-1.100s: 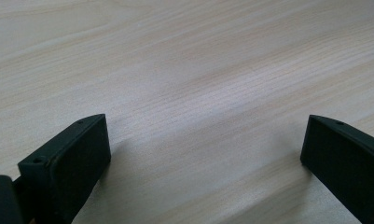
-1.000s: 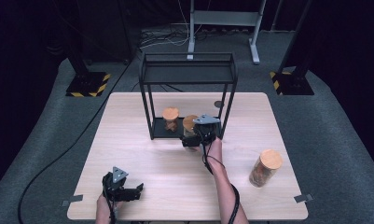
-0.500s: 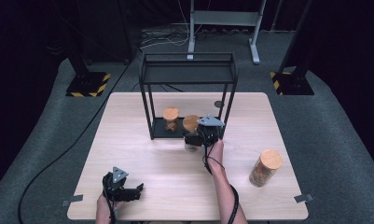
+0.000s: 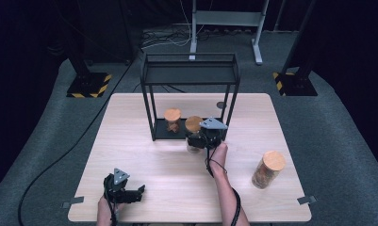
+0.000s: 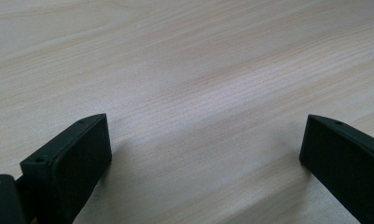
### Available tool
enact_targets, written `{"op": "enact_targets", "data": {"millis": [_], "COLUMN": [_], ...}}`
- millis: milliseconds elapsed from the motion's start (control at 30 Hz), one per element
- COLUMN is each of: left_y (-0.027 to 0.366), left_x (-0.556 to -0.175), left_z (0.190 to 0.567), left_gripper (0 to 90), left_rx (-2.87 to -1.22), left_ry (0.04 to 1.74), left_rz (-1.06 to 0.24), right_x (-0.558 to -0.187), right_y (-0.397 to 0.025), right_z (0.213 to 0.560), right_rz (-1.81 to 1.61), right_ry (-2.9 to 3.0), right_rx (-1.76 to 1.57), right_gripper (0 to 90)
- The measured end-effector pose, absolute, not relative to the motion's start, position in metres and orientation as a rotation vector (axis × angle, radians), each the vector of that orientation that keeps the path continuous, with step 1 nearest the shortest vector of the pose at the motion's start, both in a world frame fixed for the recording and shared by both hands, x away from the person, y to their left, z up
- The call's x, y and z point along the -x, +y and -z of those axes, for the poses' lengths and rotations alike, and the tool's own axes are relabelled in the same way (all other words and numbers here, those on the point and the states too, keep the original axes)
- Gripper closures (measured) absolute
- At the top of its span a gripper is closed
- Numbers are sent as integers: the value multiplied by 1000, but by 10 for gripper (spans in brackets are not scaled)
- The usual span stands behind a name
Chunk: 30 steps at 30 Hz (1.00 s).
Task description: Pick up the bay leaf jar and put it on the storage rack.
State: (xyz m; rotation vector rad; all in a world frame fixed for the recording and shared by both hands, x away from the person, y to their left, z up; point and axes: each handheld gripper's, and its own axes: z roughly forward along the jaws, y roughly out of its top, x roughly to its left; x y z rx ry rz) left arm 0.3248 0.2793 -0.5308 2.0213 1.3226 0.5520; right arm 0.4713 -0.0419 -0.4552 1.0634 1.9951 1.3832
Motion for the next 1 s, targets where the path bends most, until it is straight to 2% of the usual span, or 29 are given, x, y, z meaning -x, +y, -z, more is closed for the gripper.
{"op": "enact_targets", "data": {"millis": [500, 1000], "left_y": [279, 279], "left_x": [-325, -325], "left_z": [531, 531], "left_gripper": [14, 15], "left_rx": [-2021, -2022], "left_ry": [1322, 1322], "left_rz": [-552, -552], "right_x": [-466, -459], "right_y": [-41, -45], "right_z": [453, 431], "right_rz": [-1384, -1406], "right_ry": [1996, 1979], "right_rx": [-1050, -1012], "right_gripper": [246, 246]}}
